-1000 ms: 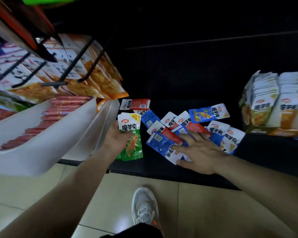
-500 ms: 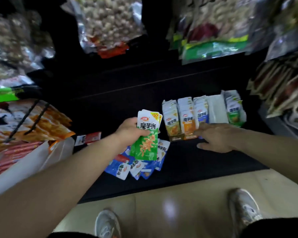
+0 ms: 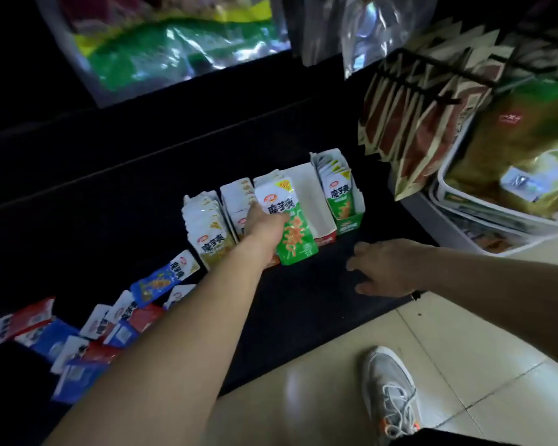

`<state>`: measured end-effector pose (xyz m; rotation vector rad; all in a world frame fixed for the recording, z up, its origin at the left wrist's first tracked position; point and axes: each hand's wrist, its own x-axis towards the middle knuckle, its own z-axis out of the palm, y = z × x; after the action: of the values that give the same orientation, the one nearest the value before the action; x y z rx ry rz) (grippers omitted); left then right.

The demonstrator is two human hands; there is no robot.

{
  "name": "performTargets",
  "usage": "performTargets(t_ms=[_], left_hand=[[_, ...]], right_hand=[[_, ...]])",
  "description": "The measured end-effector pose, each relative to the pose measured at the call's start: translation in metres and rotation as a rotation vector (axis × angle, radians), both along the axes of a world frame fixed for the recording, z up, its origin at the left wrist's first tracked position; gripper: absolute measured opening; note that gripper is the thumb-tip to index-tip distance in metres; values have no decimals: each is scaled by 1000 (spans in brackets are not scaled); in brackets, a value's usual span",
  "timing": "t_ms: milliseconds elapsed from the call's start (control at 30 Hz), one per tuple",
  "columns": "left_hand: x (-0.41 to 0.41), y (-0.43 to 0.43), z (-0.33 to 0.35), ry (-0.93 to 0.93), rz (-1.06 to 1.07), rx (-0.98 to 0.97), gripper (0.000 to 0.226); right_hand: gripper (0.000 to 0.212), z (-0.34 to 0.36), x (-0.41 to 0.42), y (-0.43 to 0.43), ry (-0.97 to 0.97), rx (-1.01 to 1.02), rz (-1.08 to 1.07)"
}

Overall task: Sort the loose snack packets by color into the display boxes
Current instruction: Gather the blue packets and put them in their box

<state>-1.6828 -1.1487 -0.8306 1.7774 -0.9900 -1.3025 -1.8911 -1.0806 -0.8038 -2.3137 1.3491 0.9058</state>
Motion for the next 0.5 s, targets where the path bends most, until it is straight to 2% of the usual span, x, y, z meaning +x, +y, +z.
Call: performTargets(t_ms=[33,67,200,333,500], left_hand=[[-16,-11,-2,-27,-20,-13,63],[-32,-22,-5,-43,-36,-33,63],[-82,-54,-11,-21,-77,-141,33],[-108,-69,-20,-13,-141,-224,38],[-125,-80,-27,-124,-103,-287,44]], right_hand=[[60,-6,-10,-3,-7,1,-39],[60,-14,-19,-8,-18,3,-86],[59,-35,-39,-21,-87,35,-255],[58,-46,-43,-23,-141,65,-307],[56,-52,-46,-20,-184,78,-328]])
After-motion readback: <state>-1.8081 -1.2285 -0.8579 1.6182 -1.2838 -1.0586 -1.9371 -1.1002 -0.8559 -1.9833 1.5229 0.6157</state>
